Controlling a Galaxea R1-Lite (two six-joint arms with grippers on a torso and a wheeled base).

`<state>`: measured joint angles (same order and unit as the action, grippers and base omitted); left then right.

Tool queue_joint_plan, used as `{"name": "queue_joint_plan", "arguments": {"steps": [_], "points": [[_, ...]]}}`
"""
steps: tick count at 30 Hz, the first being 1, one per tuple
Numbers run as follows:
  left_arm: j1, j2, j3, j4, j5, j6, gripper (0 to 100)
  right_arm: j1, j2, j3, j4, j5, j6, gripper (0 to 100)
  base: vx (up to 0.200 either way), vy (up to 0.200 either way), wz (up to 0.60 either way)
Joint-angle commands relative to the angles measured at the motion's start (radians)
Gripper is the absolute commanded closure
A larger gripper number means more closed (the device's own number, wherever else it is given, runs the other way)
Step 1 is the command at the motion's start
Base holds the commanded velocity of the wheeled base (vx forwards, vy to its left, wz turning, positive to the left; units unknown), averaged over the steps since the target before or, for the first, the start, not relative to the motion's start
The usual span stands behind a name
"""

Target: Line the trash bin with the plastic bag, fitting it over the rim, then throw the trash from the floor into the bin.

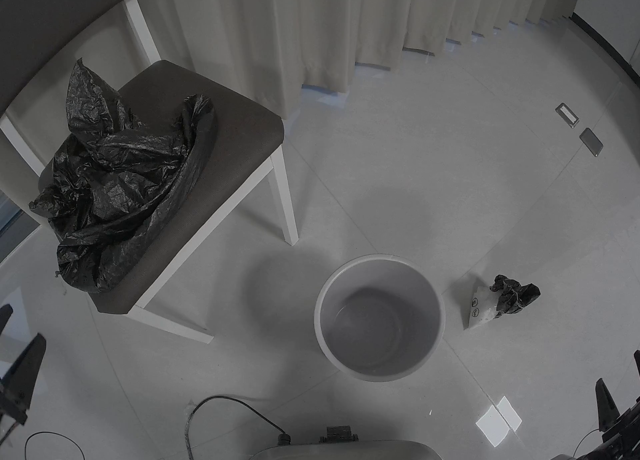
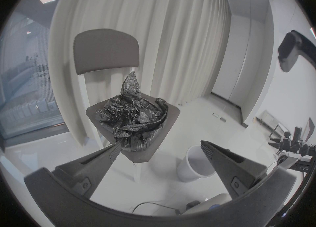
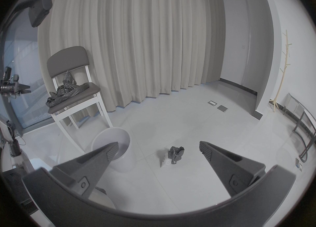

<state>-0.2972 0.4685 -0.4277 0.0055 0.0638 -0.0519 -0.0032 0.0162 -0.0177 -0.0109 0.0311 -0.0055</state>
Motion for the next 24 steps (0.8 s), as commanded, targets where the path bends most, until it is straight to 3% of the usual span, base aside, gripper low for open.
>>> {"name": "queue_joint_plan", "arguments": {"steps": [1,9,16,24], "points": [[0.194,0.493,-0.286,0.108,0.036,0.055,0,0.000,-0.009,0.018,-0.001,0.001,-0.022,0,0.000,0.000,0.00],[0.283,0.693,-0.442,0.198,0.031,-0.108,0,0.000,-0.009,0.018,0.000,-0.002,-0.008,0,0.000,0.000,0.00],[0.374,0.687,-0.427,0.255,0.028,-0.192,0,0.000,-0.009,0.018,-0.001,0.006,-0.021,0,0.000,0.000,0.00],[0.392,0.684,-0.407,0.257,-0.004,-0.278,0,0.000,-0.009,0.018,-0.001,0.009,-0.037,0,0.000,0.000,0.00]]}}
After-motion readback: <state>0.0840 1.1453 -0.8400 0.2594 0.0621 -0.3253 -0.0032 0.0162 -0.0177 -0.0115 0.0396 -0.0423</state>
